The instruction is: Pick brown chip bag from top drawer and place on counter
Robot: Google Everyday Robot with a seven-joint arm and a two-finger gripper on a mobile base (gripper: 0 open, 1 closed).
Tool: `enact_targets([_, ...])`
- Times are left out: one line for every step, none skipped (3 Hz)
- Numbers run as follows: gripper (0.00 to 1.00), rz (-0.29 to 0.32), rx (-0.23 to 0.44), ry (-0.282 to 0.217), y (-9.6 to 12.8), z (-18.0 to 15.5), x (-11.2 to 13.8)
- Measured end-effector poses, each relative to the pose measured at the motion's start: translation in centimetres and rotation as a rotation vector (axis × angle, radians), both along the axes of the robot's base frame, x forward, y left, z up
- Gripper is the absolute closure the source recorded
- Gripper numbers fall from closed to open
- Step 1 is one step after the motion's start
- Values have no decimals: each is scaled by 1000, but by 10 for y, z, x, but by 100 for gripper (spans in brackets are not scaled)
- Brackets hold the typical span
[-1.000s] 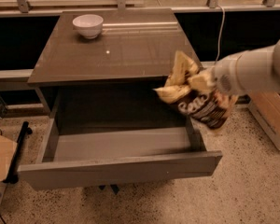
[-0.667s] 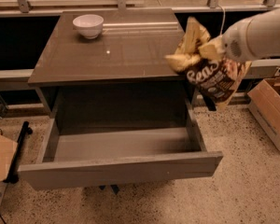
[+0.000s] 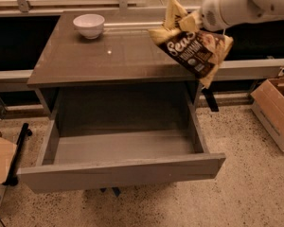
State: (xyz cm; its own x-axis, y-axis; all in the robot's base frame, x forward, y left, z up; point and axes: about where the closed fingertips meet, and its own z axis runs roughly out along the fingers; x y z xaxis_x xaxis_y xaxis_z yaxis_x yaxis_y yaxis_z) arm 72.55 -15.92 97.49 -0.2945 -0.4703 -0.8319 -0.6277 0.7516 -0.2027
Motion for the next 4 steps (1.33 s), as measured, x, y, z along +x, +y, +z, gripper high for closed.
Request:
enact_targets([97, 135, 85, -60, 63, 9, 63])
enact_targets([75, 214, 165, -124, 101, 33, 92])
enact_targets([51, 202, 179, -169, 94, 57, 95])
enact_targets([28, 207, 179, -161, 98, 53, 96])
